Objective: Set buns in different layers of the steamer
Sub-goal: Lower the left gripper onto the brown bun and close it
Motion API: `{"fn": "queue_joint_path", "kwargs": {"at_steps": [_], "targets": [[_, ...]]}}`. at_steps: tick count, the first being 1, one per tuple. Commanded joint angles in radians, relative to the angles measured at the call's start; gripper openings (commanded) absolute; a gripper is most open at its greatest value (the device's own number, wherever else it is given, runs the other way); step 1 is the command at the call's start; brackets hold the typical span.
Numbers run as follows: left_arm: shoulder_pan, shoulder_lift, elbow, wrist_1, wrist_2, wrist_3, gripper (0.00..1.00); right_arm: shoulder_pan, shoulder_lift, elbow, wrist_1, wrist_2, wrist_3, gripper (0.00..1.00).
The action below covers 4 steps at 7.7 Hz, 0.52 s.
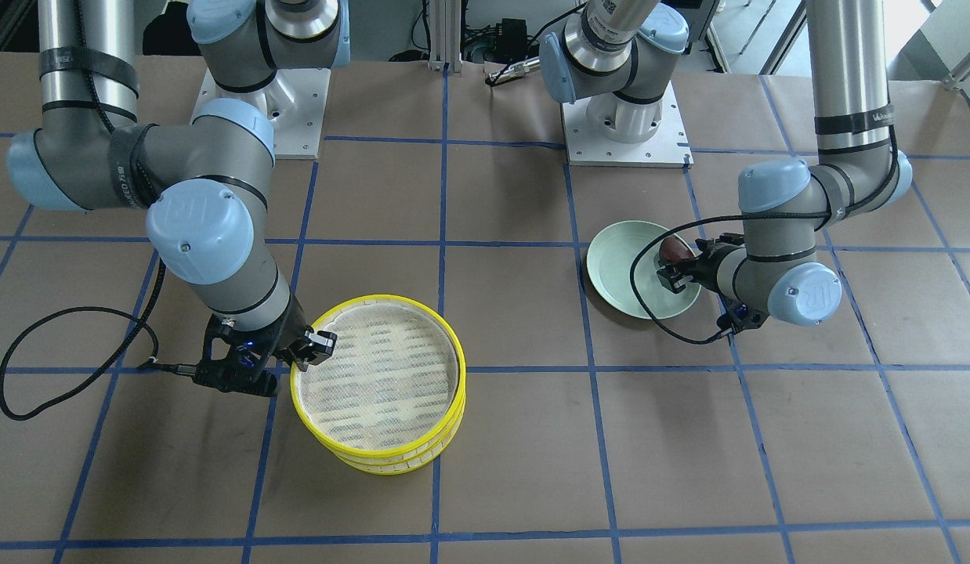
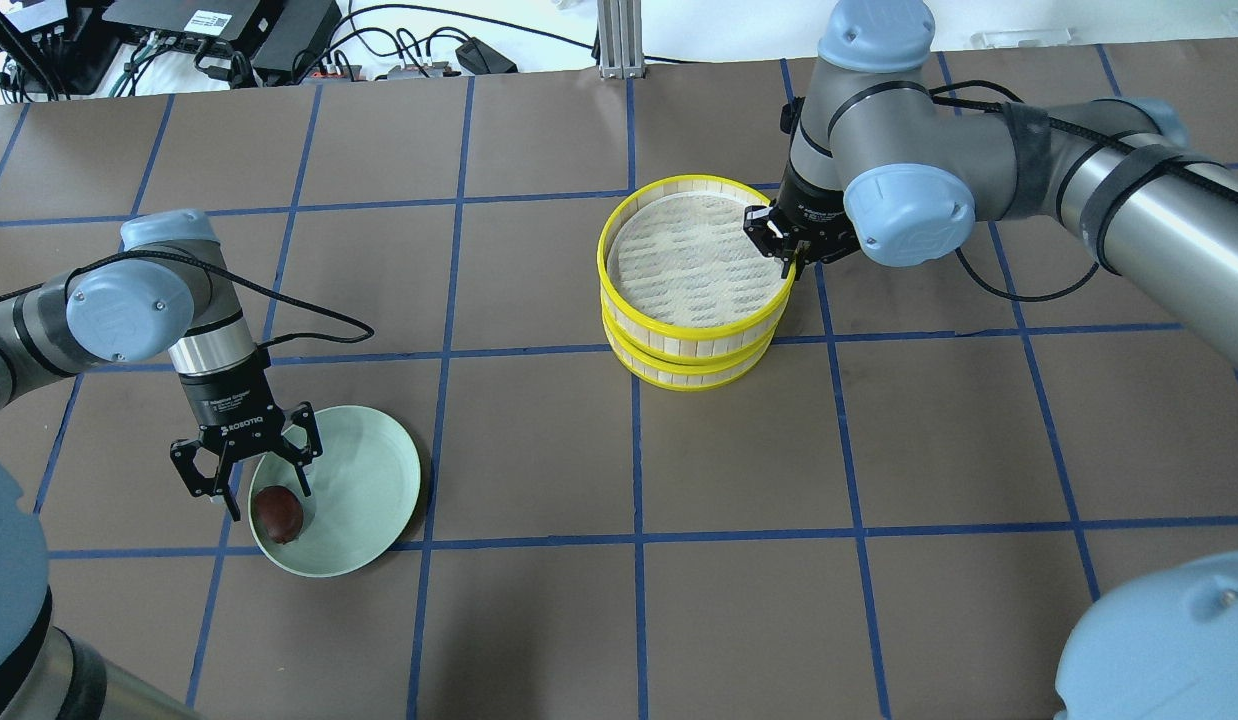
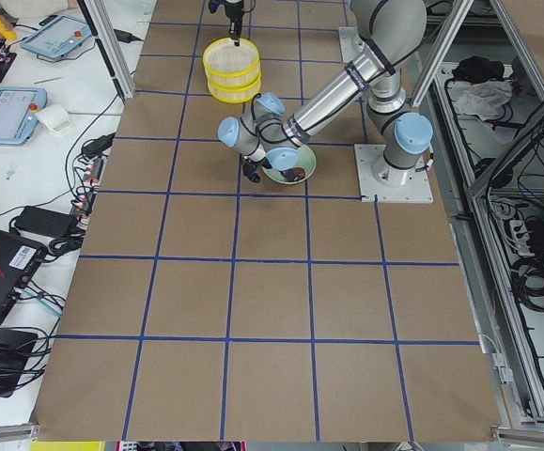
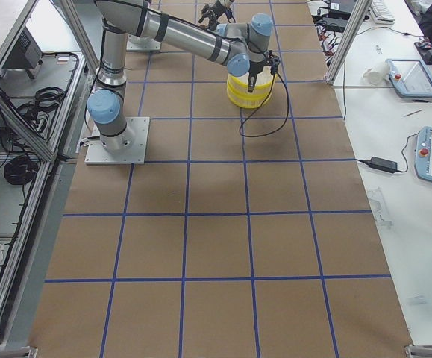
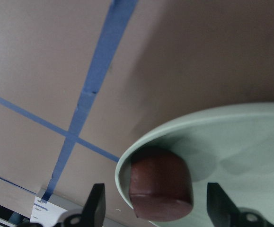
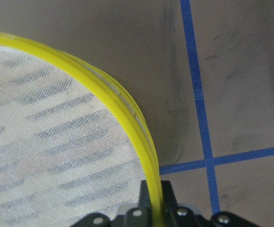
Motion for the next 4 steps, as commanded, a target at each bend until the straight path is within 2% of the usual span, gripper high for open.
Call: {"fn": "queue_joint_path", "kwargs": {"at_steps": [1, 3, 4], "targets": [[0.000, -0.007, 0.003, 0.022, -0.002, 0.000, 0.74, 0.000, 0.000, 0.000, -0.001, 0.000, 0.001, 0.24], [0.000, -0.005, 0.006, 0.032, -0.005, 0.000, 0.65, 0.000, 0.000, 0.000, -0.001, 0.000, 0.001, 0.32], [-0.001, -0.005, 0.015, 0.032, -0.010, 0.000, 0.63, 0.000, -0.001, 0.000, -0.006, 0.000, 0.003, 0.43]]}}
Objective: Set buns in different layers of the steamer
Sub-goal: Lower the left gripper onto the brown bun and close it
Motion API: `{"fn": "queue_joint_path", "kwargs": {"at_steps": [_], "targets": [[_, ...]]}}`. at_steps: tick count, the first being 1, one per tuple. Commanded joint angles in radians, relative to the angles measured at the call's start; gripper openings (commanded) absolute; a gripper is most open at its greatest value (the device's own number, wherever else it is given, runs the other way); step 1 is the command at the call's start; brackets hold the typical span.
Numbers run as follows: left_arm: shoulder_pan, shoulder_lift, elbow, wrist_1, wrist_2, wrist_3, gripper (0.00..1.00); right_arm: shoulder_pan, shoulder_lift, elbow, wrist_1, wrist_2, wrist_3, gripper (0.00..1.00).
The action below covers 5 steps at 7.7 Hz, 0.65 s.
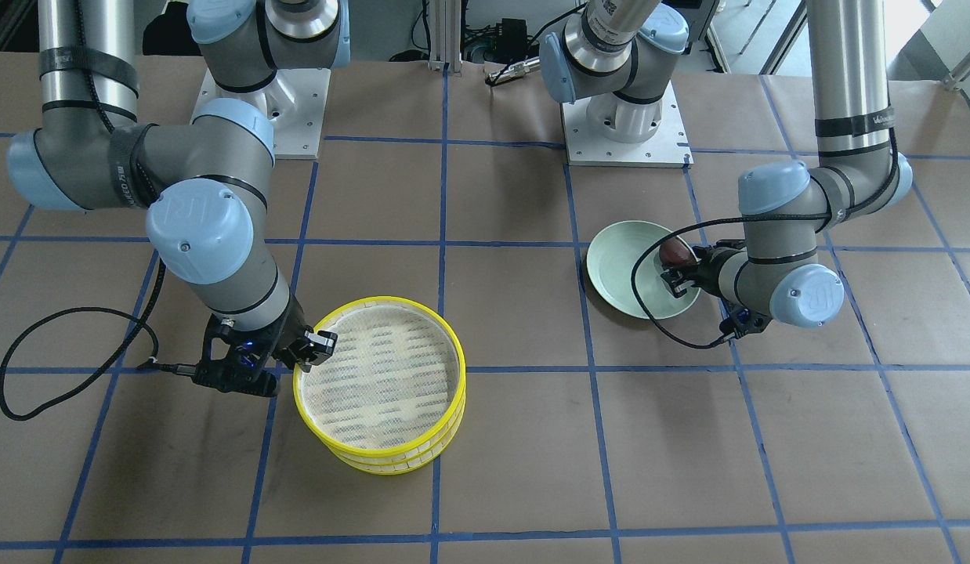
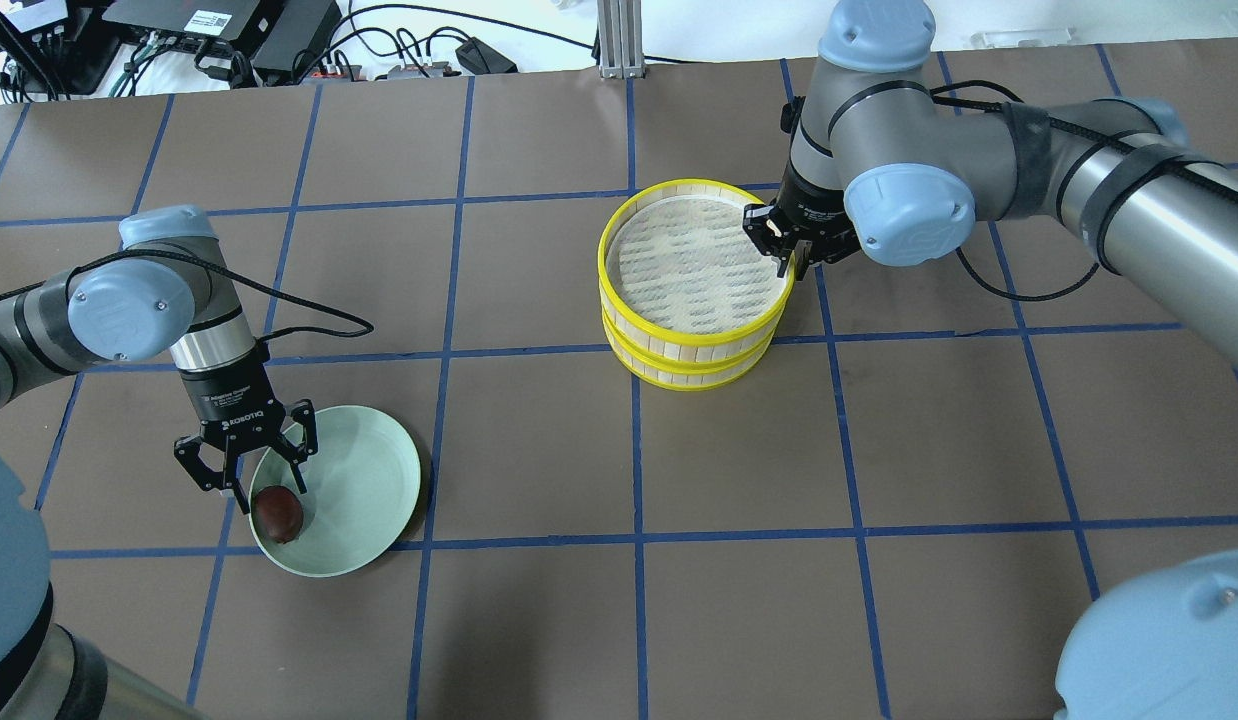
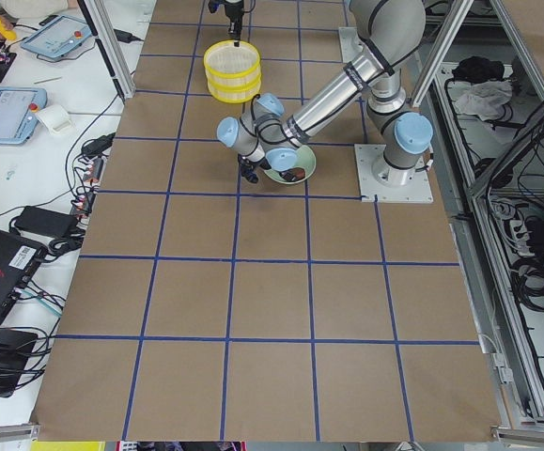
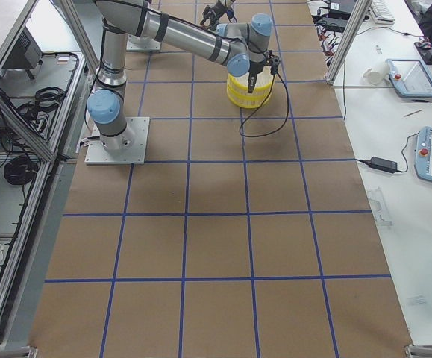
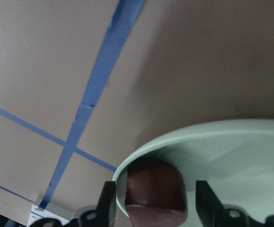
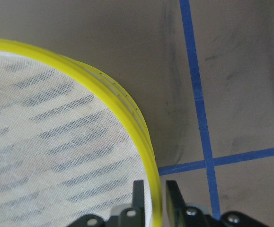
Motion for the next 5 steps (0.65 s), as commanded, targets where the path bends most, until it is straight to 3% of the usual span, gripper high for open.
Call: {"fn": "queue_joint_path", "kwargs": {"at_steps": [1, 2, 4, 5], "targets": [[0.000, 0.000, 0.014, 0.001, -0.019, 0.000, 0.63, 0.000, -0.011, -0.003, -0.004, 0.000, 0.001, 0.66], [-0.001, 0.002, 0.014, 0.002, -0.019, 0.000, 0.63, 0.000, -0.015, -0.014, -0.001, 0.002, 0.001, 0.76], [-0.002, 0.002, 0.014, 0.002, -0.021, 0.000, 0.63, -0.003, -0.075, -0.031, 0.019, 0.003, -0.003, 0.80], [0.000, 0.002, 0.014, 0.002, -0.021, 0.000, 0.52, -0.008, -0.102, -0.076, 0.110, 0.002, -0.005, 0.81]]}}
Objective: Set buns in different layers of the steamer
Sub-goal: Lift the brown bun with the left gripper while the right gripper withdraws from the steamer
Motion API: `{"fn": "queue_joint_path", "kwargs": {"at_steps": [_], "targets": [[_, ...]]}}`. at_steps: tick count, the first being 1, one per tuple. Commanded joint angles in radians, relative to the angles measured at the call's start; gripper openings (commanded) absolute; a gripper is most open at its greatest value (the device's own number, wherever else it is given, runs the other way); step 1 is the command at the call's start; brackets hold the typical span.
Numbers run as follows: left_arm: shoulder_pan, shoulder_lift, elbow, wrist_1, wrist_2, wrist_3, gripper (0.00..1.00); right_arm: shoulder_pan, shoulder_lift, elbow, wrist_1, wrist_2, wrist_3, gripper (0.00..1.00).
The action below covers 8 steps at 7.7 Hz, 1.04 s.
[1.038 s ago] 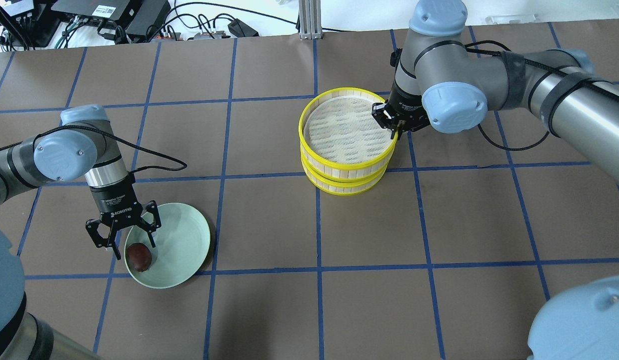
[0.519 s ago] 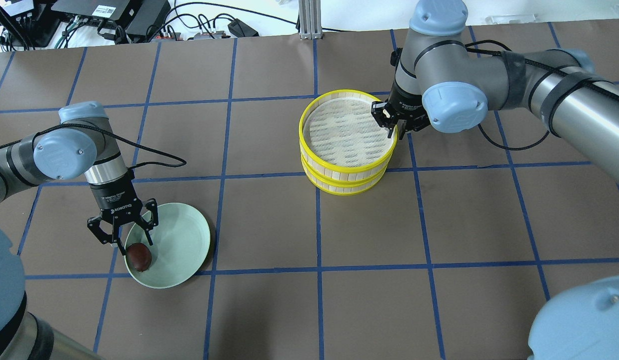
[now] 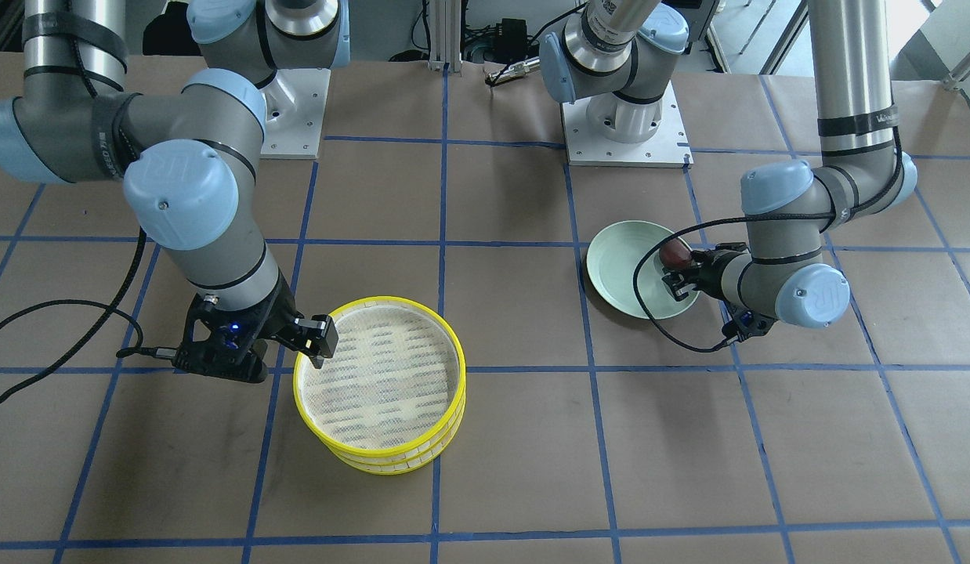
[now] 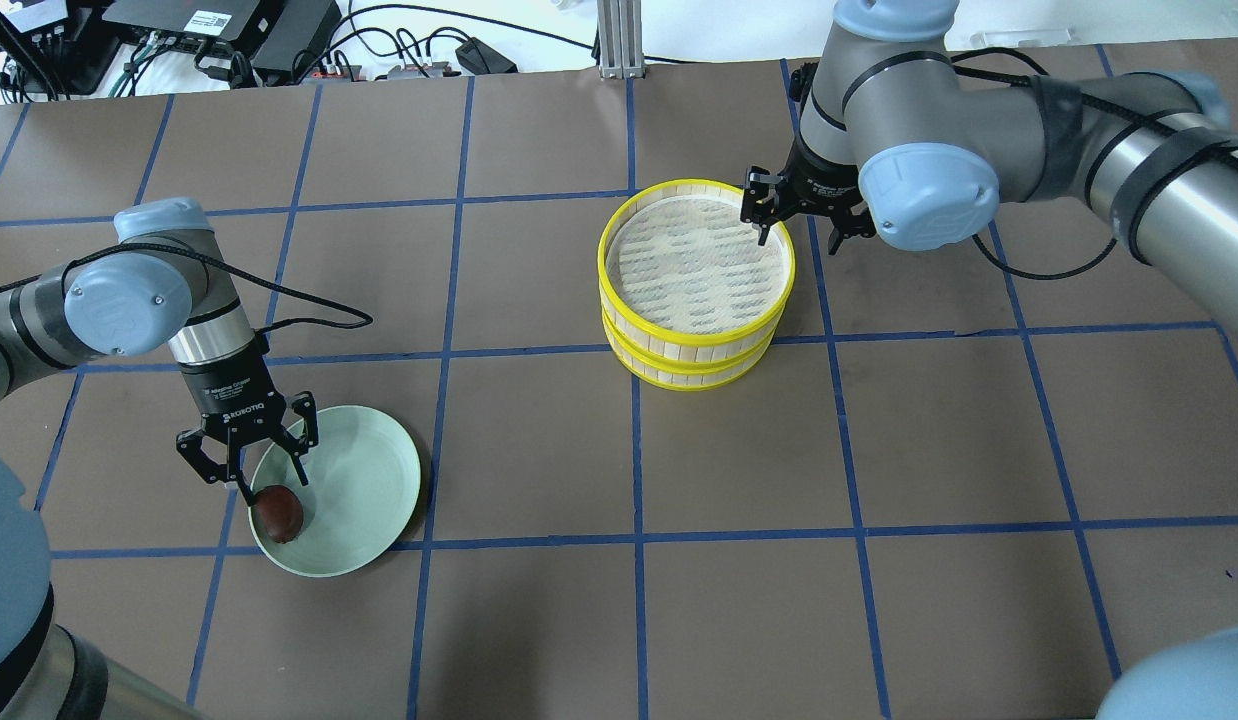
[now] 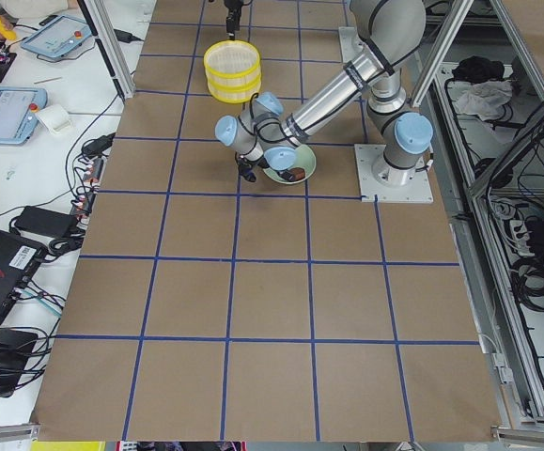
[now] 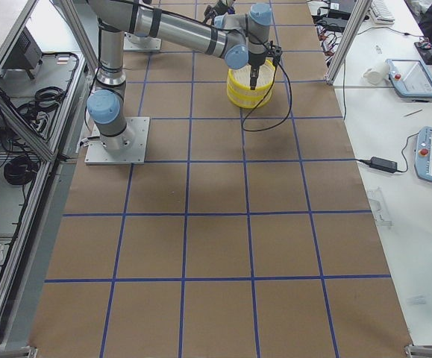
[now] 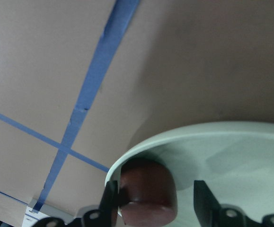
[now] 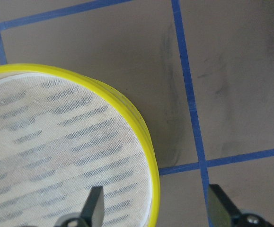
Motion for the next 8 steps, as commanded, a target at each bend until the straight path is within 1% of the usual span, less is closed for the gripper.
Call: {"fn": "queue_joint_path", "kwargs": {"at_steps": [1, 2, 3, 4, 5, 6, 8], "targets": [[0.000, 0.000, 0.002, 0.001, 0.001, 0.000, 0.39, -0.013, -0.086, -0.113, 0.216, -0.008, -0.043, 0.81], [0.001, 0.002, 0.013, 0.001, -0.001, 0.000, 0.36, -0.031, -0.115, -0.144, 0.290, -0.018, -0.086, 0.81], [0.000, 0.002, 0.016, 0.001, -0.002, 0.000, 0.26, -0.063, -0.156, -0.144, 0.326, -0.018, -0.141, 0.82], [0.001, 0.005, 0.019, 0.001, -0.027, 0.000, 0.12, -0.117, -0.207, -0.146, 0.362, -0.018, -0.237, 0.95], [0.000, 0.009, 0.034, 0.002, -0.075, 0.000, 0.11, -0.173, -0.257, -0.143, 0.381, -0.017, -0.329, 1.00], [-0.011, 0.011, 0.057, -0.001, -0.135, 0.005, 0.11, -0.195, -0.279, -0.143, 0.404, -0.020, -0.350, 1.00], [-0.035, 0.040, 0.118, -0.013, -0.142, 0.018, 0.10, -0.192, -0.295, -0.140, 0.424, -0.018, -0.349, 1.00]]}}
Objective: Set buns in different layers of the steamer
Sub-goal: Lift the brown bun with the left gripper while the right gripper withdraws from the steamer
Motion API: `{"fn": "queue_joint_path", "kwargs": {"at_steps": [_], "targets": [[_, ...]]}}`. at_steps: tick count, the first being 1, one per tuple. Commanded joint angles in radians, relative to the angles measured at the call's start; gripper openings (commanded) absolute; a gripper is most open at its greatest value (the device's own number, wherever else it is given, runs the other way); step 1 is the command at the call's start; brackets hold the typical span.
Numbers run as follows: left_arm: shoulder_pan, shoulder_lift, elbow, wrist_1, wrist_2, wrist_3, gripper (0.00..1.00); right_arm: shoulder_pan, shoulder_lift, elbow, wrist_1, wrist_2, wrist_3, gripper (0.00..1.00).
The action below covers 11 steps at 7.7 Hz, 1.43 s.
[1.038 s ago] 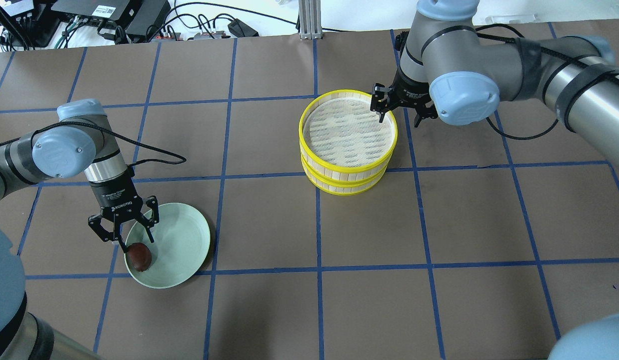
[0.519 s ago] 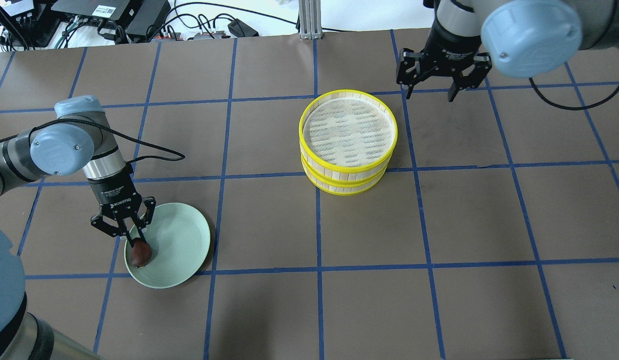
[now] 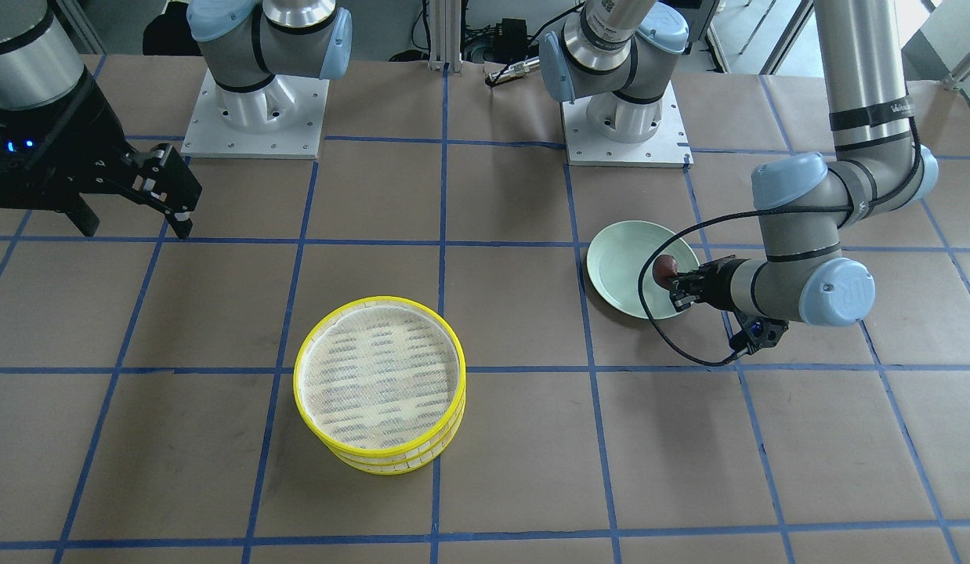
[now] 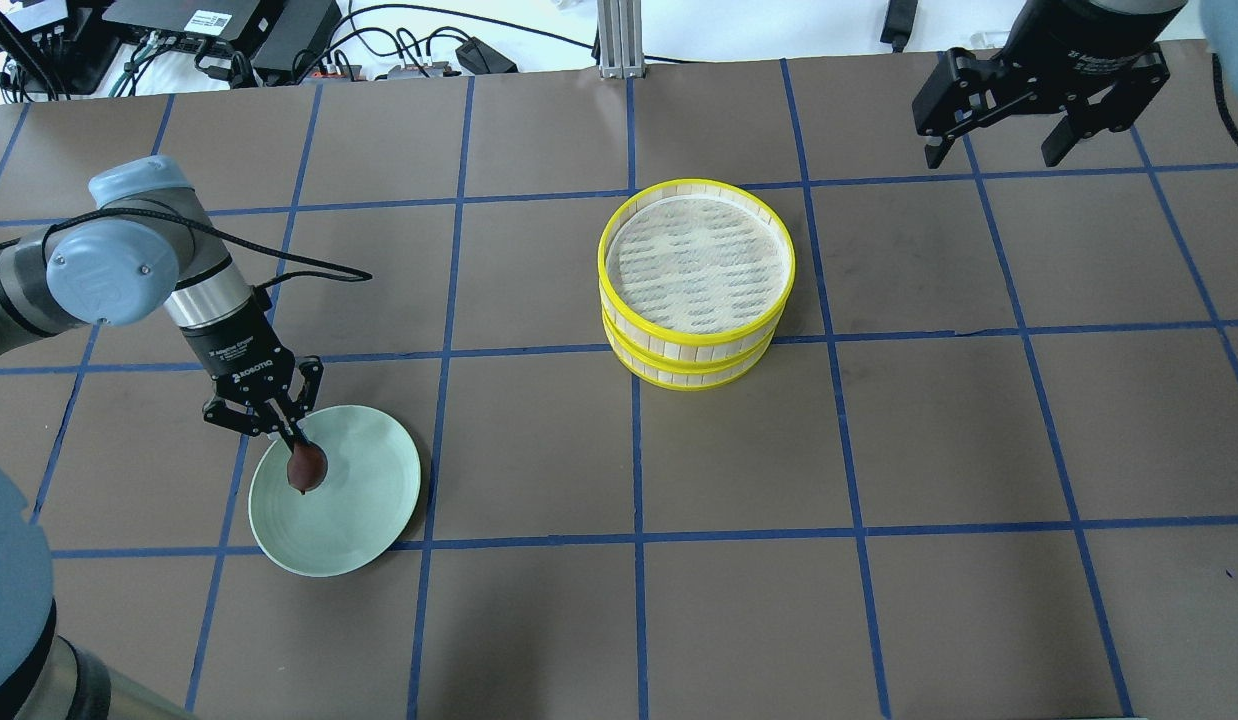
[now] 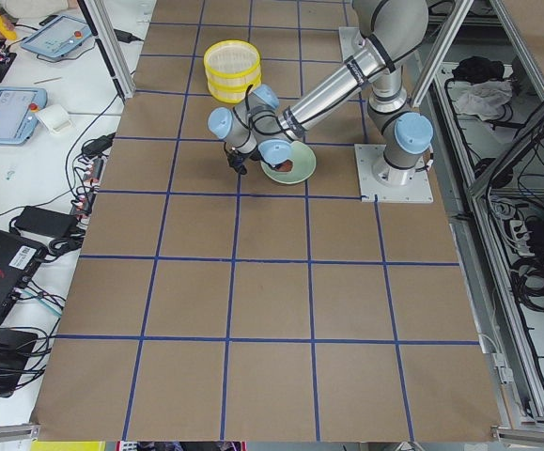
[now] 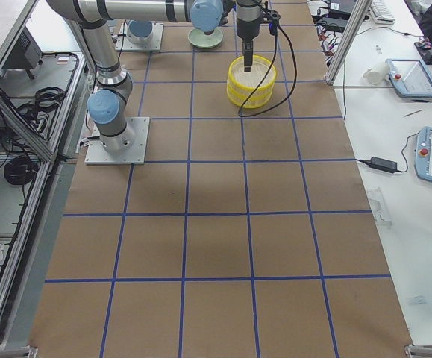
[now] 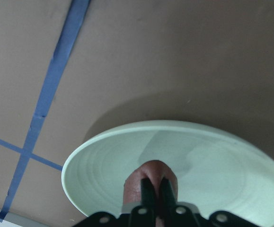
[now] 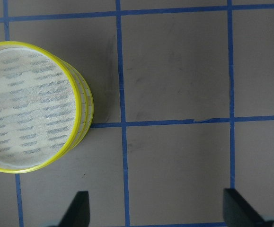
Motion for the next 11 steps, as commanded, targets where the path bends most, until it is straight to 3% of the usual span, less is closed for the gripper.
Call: {"fn": "queue_joint_path", "kwargs": {"at_steps": [1, 5, 7, 11], "targets": [[-0.055, 0.052, 0.078, -0.012, -0.014, 0.011, 0.10, -0.009, -0.015, 0.002, 0.025, 0.000, -0.013, 1.00], [-0.211, 0.115, 0.308, -0.096, -0.058, 0.013, 0.10, -0.011, -0.006, 0.005, 0.024, -0.001, -0.016, 1.00], [-0.267, 0.147, 0.322, 0.012, -0.178, 0.013, 0.08, -0.014, -0.006, 0.005, 0.019, -0.001, -0.055, 1.00], [-0.293, 0.126, 0.309, 0.278, -0.570, -0.013, 0.06, -0.015, -0.006, 0.005, 0.010, -0.003, -0.069, 1.00]]}}
